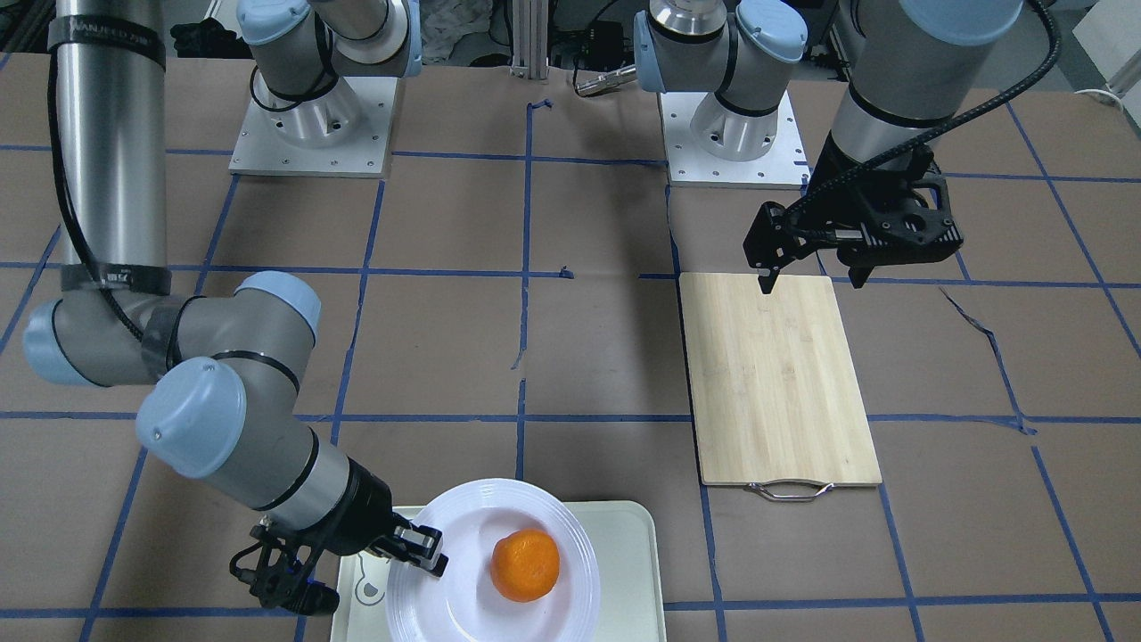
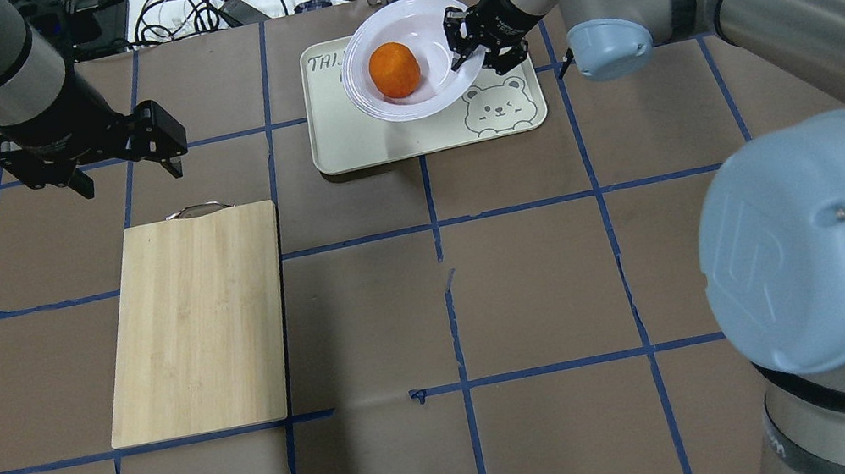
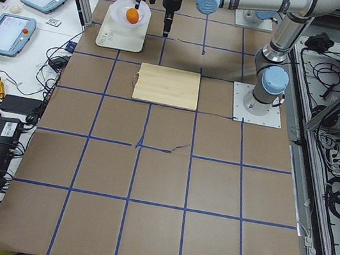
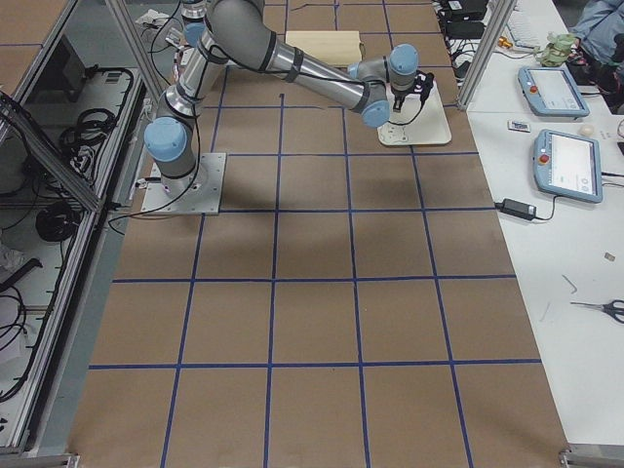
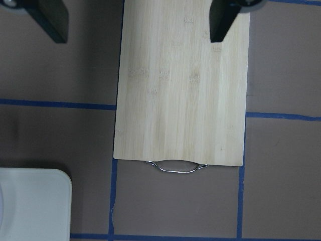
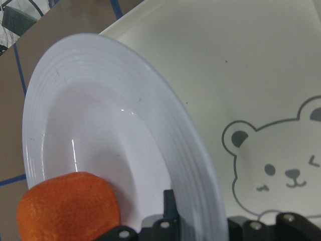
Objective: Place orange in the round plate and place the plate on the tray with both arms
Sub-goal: 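Slide the plate with the right gripper onto the cream bear tray, then release the plate rim and lift the right gripper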
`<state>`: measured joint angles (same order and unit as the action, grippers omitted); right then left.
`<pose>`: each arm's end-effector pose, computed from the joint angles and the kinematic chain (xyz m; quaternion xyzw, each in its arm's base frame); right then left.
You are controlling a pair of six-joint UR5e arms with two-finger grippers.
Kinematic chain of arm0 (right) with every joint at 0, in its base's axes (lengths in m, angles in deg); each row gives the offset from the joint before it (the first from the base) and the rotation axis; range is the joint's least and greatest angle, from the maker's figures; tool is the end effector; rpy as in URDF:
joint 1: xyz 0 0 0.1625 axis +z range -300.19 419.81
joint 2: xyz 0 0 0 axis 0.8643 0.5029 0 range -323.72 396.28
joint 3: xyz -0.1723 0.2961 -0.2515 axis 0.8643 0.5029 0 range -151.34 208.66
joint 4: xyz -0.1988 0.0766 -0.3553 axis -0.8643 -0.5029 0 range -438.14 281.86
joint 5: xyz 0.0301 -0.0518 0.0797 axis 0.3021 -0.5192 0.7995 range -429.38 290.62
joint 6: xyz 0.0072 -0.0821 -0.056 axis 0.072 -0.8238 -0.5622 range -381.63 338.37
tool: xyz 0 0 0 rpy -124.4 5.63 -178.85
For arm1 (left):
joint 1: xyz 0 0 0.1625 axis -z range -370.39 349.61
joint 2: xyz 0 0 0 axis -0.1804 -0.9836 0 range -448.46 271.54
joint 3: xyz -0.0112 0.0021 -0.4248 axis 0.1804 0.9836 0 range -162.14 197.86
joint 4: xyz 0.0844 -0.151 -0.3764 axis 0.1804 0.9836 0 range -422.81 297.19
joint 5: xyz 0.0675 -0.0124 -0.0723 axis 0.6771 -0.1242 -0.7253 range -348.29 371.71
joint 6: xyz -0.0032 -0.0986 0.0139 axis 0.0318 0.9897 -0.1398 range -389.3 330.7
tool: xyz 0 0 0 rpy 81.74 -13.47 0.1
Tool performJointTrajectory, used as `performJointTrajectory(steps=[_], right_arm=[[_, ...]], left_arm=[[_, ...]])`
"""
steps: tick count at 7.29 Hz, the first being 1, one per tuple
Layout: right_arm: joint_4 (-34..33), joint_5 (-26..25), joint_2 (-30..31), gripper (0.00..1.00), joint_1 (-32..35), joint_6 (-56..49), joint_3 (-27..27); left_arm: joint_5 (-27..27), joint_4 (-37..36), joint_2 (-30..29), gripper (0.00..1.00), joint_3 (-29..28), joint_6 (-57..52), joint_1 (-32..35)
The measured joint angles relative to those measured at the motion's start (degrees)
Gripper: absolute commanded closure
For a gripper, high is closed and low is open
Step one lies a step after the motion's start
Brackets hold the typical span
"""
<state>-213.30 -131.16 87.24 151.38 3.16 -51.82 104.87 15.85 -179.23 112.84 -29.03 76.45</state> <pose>0.2004 -0.7235 0.2417 0.1609 0.9478 -0.0734 0.2653 -0.0998 -0.5111 0.4589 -0.0312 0.9979 -0.0480 0.0287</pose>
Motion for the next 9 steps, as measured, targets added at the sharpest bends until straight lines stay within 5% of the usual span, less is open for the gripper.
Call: performJointTrajectory(steps=[3, 4, 5, 6, 9], right_arm=[[0.1, 0.2, -3.0, 0.95, -0.8, 0.0, 0.3], [0.0, 0.3, -3.3, 0.5, -0.8, 0.3, -0.6], [0.0, 0.5, -3.5, 0.33, -0.9, 0.9, -1.0], [0.0, 0.4, -3.5, 0.0, -0.9, 2.0, -0.8], [2.3, -2.3, -1.6, 0.0, -0.9, 1.2, 1.6]], left_arm=[[0.0, 0.0, 0.1, 0.0, 0.1, 0.0, 0.0], [0.0, 0.0, 0.1, 0.0, 0.1, 0.0, 0.0], [0.1, 0.0, 0.0, 0.0, 0.1, 0.0, 0.0], [0.1, 0.0, 0.0, 0.0, 0.1, 0.0, 0.0], [0.1, 0.0, 0.1, 0.0, 0.1, 0.0, 0.0]])
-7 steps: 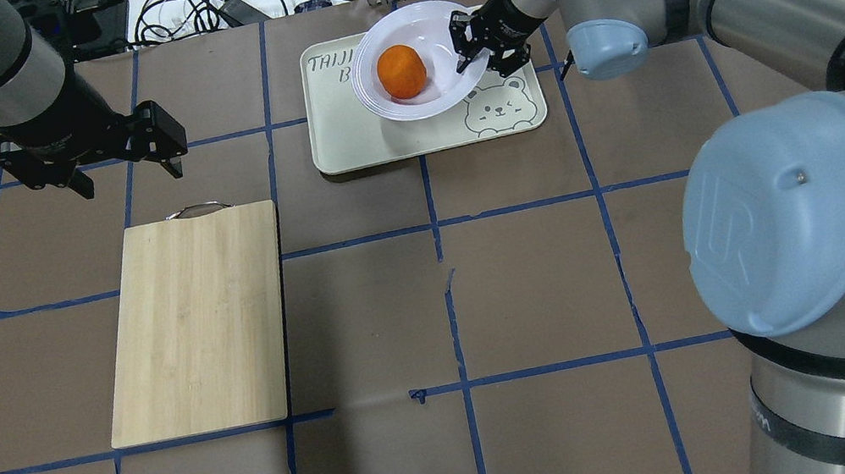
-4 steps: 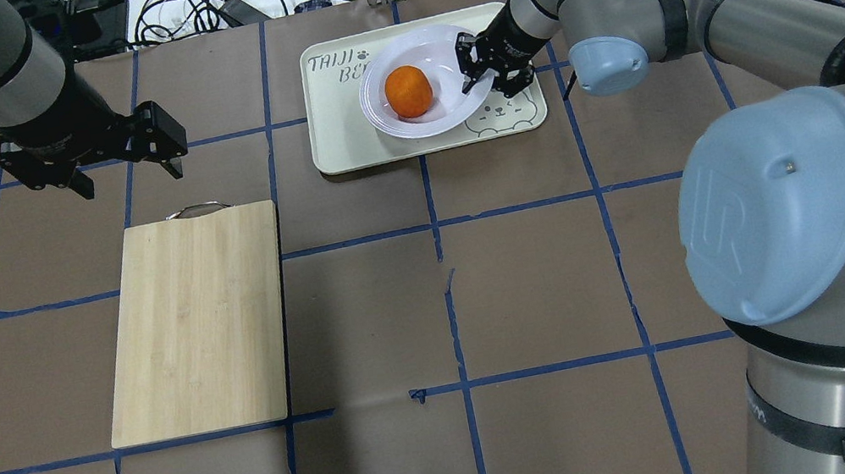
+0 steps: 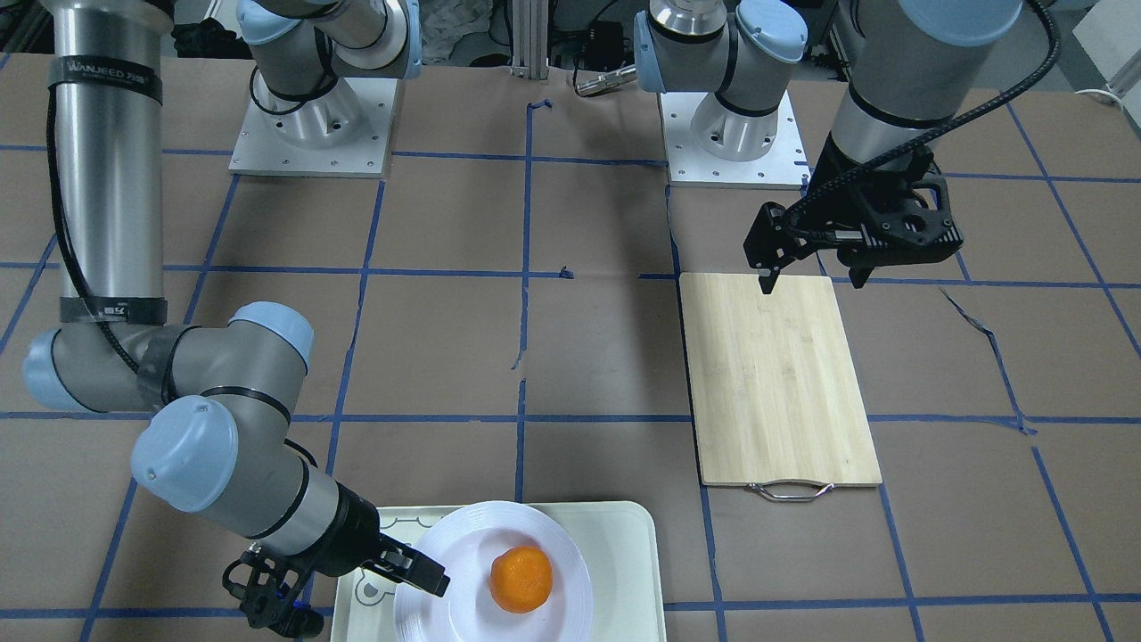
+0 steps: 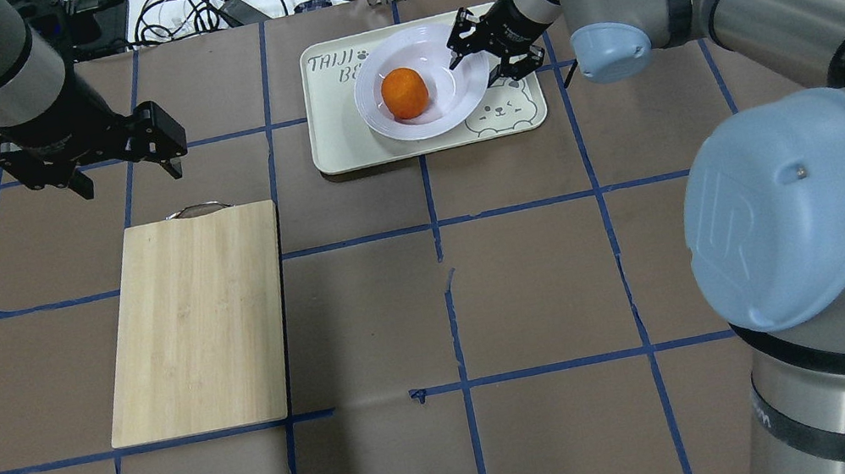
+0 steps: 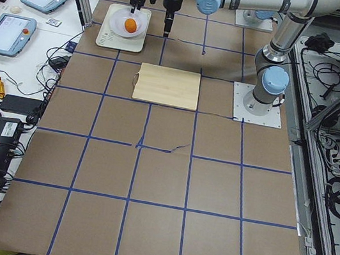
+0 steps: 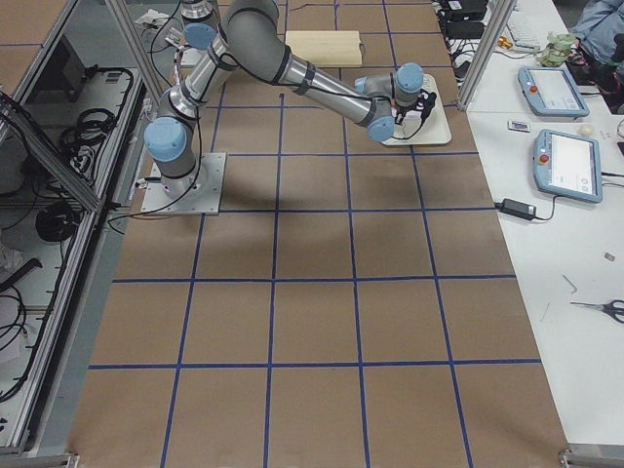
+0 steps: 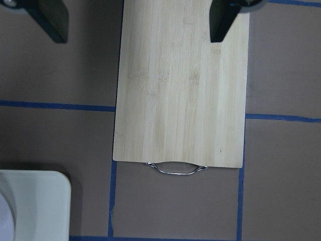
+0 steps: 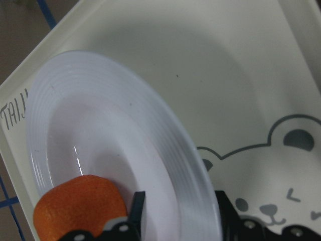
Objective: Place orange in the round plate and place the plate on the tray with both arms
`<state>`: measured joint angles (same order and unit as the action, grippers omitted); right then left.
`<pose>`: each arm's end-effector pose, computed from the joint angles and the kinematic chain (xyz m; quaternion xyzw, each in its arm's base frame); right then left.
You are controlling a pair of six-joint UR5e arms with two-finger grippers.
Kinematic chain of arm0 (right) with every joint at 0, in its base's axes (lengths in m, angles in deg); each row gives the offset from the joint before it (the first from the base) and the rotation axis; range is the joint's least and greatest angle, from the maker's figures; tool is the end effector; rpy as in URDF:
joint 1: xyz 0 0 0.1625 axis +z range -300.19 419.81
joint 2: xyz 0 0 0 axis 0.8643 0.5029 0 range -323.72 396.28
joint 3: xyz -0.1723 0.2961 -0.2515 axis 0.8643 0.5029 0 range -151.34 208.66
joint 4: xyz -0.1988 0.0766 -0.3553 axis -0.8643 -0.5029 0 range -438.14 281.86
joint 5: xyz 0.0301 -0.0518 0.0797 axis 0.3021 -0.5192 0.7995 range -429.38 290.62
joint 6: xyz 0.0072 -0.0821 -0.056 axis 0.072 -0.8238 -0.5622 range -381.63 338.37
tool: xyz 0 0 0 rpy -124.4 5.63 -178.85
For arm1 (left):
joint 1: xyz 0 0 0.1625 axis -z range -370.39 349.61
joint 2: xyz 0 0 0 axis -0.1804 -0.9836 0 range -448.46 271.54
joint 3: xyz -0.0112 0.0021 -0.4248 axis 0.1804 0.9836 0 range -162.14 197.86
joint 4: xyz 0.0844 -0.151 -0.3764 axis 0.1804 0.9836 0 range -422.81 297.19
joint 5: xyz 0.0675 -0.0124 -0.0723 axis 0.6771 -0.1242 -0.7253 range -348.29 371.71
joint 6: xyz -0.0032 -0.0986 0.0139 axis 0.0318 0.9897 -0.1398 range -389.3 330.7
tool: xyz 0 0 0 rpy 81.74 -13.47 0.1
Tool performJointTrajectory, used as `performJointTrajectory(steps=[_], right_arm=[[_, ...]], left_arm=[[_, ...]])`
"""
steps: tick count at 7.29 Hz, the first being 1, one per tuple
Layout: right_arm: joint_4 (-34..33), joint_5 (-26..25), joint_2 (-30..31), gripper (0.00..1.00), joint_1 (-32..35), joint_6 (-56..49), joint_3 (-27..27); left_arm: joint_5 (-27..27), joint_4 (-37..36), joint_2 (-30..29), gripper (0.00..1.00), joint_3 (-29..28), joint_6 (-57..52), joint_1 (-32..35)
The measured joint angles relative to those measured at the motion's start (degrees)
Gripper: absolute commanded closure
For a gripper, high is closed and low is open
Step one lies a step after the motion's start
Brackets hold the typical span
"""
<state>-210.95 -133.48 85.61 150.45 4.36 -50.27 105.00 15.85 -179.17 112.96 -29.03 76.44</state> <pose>0.1851 -0.7336 0.2267 0.1873 0.9502 -0.0578 0.2425 -0.0995 -0.5105 0.4584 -0.0313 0.9979 -0.0475 0.0298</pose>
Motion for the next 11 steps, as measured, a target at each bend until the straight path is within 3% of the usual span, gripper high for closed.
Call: performJointTrajectory(steps=[3, 7, 9, 11], right_arm=[[16.7, -13.9, 6.7, 0.0, -0.1, -14.1, 6.2], [44.0, -25.8, 24.9, 0.0, 0.2, -21.8, 6.8], [49.2, -26.9, 28.9, 0.0, 0.7, -21.9, 6.1], [50.1, -27.0, 29.8, 0.0, 2.0, -21.0, 5.7]], left_arm=[[-0.2, 0.0, 0.0, 0.0, -0.1, 0.0, 0.0], [-0.4, 0.0, 0.5, 0.0, -0.1, 0.0, 0.0], [-0.3, 0.1, 0.6, 0.0, 0.1, 0.1, 0.0], [-0.2, 0.4, 0.8, 0.0, 0.4, 0.0, 0.0]])
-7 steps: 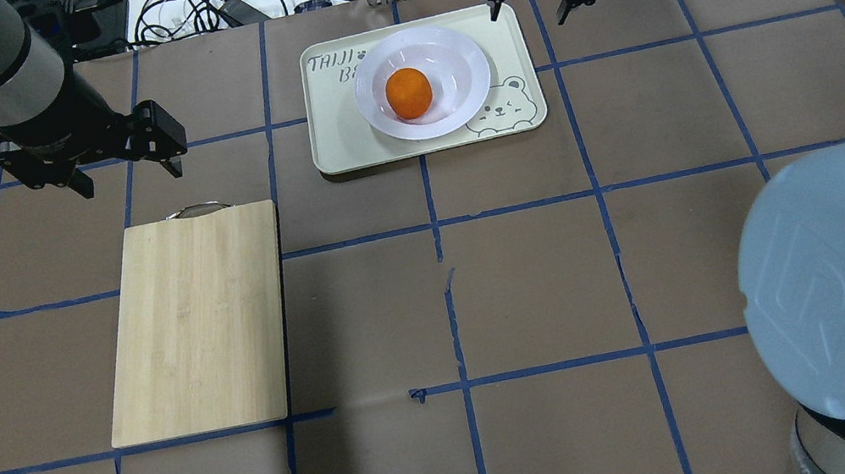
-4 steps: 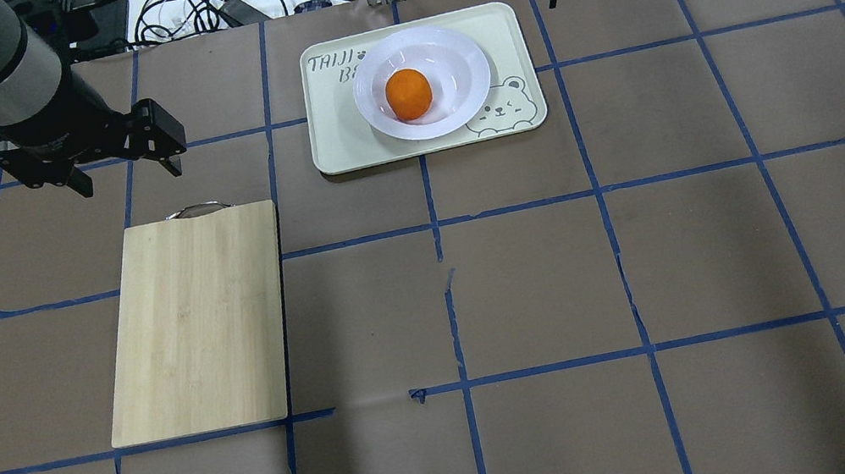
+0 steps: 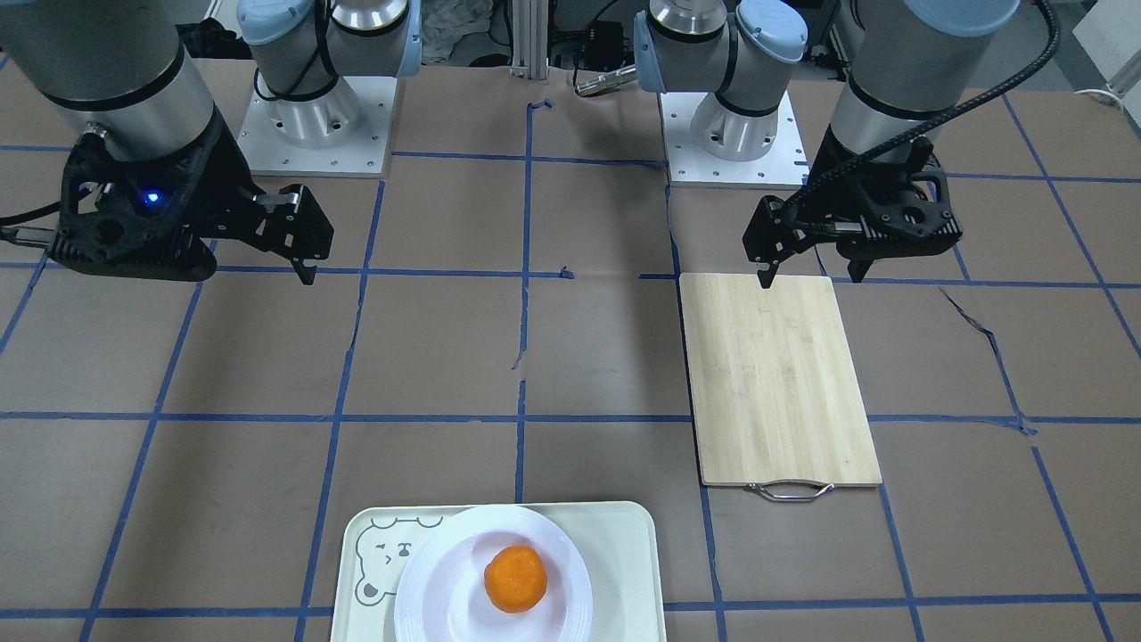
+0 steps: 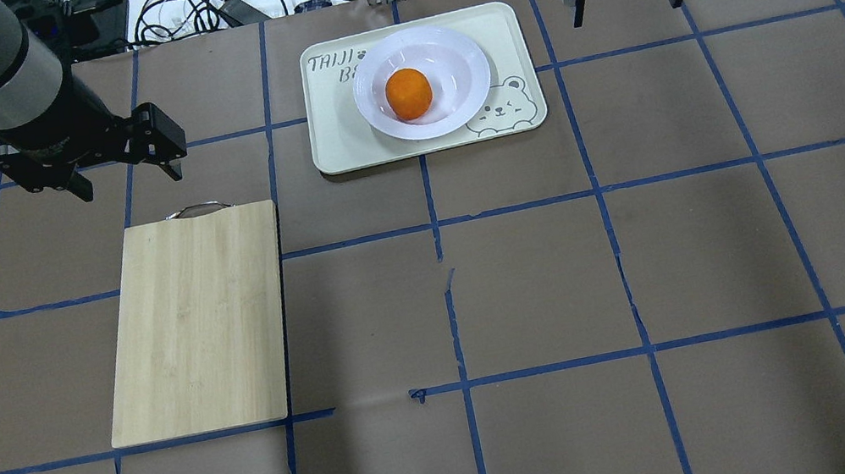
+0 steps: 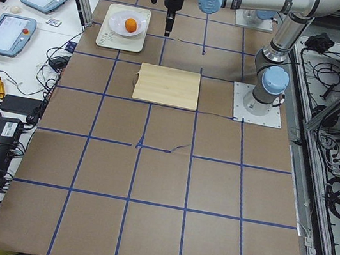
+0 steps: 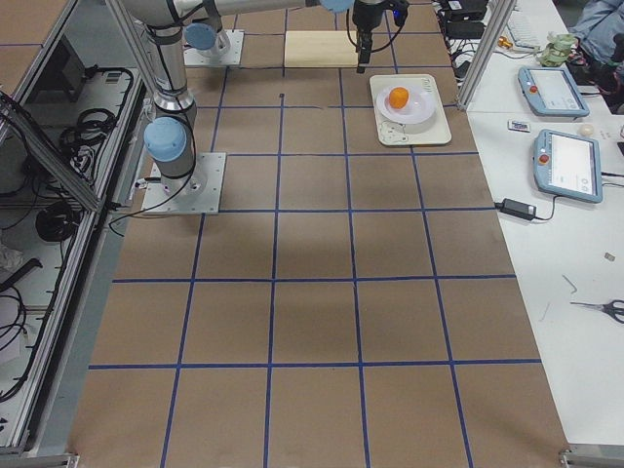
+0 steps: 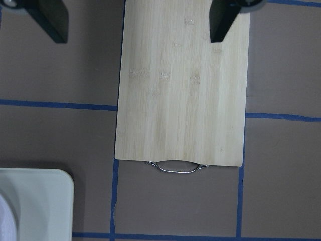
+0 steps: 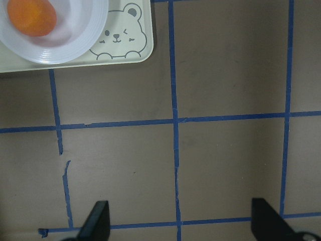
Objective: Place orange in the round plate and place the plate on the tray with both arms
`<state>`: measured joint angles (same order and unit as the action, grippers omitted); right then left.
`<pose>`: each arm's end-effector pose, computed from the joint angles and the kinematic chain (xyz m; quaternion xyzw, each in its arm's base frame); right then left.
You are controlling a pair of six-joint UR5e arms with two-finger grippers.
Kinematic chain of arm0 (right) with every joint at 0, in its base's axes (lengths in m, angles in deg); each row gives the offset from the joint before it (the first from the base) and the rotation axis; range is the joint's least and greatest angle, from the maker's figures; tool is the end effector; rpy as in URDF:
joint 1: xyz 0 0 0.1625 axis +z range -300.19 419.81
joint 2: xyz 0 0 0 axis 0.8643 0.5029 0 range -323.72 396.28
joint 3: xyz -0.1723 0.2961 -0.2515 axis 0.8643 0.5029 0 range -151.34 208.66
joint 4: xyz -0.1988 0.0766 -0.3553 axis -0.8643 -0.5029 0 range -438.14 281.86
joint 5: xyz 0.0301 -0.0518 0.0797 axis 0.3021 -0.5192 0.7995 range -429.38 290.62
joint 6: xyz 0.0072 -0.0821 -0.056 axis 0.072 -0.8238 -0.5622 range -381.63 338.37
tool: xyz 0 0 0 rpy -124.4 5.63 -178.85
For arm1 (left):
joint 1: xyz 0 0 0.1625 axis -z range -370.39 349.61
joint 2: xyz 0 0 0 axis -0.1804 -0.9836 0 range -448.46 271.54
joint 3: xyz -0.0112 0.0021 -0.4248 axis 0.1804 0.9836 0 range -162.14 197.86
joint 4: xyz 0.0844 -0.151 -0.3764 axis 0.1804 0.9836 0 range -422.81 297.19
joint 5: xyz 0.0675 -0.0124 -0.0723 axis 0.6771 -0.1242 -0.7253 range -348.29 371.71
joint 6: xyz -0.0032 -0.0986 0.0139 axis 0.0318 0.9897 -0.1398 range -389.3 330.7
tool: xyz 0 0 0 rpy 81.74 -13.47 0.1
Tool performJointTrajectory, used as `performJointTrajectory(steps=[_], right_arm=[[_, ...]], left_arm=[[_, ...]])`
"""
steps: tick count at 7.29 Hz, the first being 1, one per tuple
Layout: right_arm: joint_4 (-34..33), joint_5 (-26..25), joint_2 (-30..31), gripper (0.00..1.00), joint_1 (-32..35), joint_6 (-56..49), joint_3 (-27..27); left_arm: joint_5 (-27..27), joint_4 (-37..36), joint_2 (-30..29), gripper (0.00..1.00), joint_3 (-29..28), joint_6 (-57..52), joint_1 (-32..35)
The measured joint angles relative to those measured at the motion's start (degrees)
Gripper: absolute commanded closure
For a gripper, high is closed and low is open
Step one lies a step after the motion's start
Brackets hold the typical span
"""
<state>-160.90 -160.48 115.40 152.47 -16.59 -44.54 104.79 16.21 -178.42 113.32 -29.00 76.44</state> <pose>0.1577 -0.5611 0.5185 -0.0206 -0.9997 -0.0109 0.0103 -0.1001 -0.5053 0.4611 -0.0315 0.9980 -0.0478 0.0280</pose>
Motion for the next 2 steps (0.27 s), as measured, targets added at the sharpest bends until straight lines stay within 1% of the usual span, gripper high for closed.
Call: performJointTrajectory(steps=[2], right_arm=[[-0.1, -0.1, 0.1, 0.0, 0.4, 0.6, -0.2]], left_arm=[[0.1, 0.0, 0.1, 0.0, 0.1, 0.0, 0.0]])
